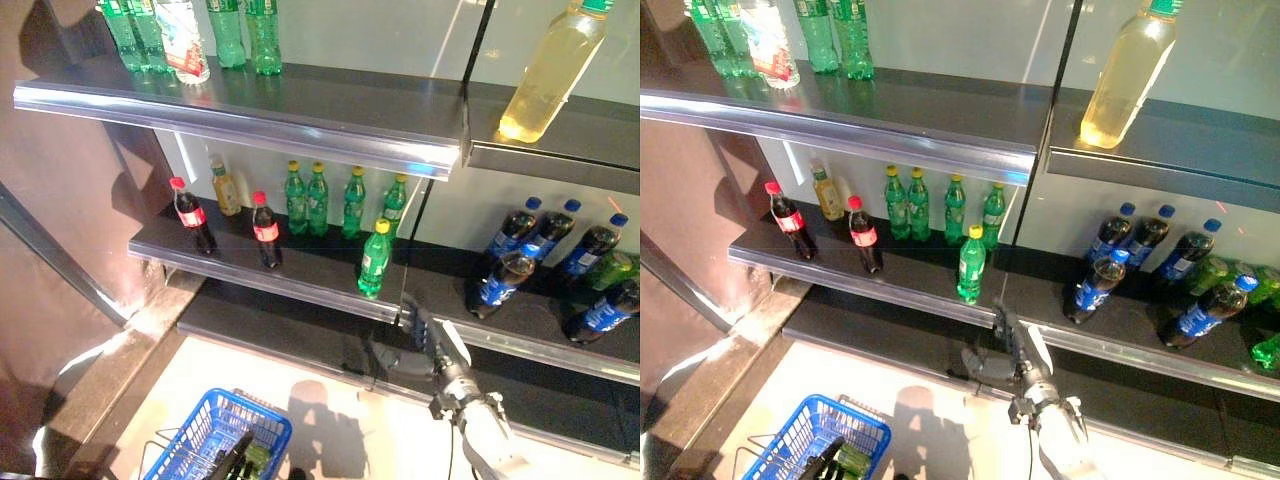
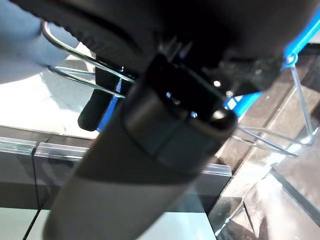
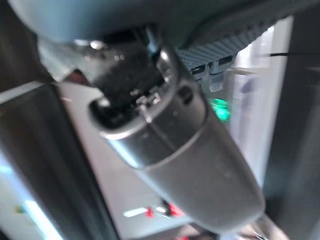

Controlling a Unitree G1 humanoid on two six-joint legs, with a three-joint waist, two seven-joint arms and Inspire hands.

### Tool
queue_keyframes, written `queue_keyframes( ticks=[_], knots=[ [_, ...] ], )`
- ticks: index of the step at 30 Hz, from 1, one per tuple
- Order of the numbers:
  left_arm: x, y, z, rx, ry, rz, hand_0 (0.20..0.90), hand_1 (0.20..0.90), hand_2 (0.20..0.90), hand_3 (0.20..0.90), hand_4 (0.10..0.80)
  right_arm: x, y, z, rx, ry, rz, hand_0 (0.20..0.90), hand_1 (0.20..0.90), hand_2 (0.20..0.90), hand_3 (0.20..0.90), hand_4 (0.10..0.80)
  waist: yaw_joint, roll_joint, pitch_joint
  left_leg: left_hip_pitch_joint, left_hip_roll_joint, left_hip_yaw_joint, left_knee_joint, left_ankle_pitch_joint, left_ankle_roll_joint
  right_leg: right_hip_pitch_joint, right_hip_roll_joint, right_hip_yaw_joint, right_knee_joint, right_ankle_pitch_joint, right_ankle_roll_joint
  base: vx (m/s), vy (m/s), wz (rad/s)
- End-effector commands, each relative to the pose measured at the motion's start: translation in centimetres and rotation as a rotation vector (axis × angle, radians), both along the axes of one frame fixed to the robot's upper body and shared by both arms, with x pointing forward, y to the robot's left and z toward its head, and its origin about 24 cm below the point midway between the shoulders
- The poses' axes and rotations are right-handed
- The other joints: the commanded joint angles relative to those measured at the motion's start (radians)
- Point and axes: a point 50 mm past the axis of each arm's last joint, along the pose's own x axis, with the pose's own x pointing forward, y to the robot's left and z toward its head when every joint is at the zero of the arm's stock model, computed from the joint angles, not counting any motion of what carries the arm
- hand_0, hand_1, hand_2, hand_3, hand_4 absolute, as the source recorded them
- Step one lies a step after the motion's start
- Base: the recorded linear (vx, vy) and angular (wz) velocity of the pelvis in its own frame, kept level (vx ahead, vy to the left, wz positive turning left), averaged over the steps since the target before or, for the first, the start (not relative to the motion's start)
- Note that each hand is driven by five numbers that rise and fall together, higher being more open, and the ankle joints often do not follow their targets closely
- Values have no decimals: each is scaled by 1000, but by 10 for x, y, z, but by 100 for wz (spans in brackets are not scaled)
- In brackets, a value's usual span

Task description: Pick up the drink and place into the basket.

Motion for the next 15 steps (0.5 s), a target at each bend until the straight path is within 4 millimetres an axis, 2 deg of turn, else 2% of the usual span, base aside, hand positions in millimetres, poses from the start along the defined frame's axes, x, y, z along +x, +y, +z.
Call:
queue_keyframes(
  ticks=[1,11,15],
  knots=[
    [17,-47,1,-119,-123,-118,300,300,300,200,100,28,2,81,55,-451,-24,900,900,900,900,800,25,16,-15,41,15,37,5,-49,11,-25,-21,-20,33,48,9,77,18,0],
    [12,-54,-2,-132,-119,-152,300,300,300,200,100,42,1,90,38,-488,-143,900,900,900,900,800,55,28,24,35,15,27,8,-28,8,-42,-29,-41,62,41,-5,66,37,0],
    [29,-63,0,-155,-168,-177,300,300,300,200,100,58,-2,110,15,-577,-178,900,900,900,900,800,67,57,112,-69,-4,10,90,-27,8,-136,-51,-40,130,41,-15,-45,150,14]
  ],
)
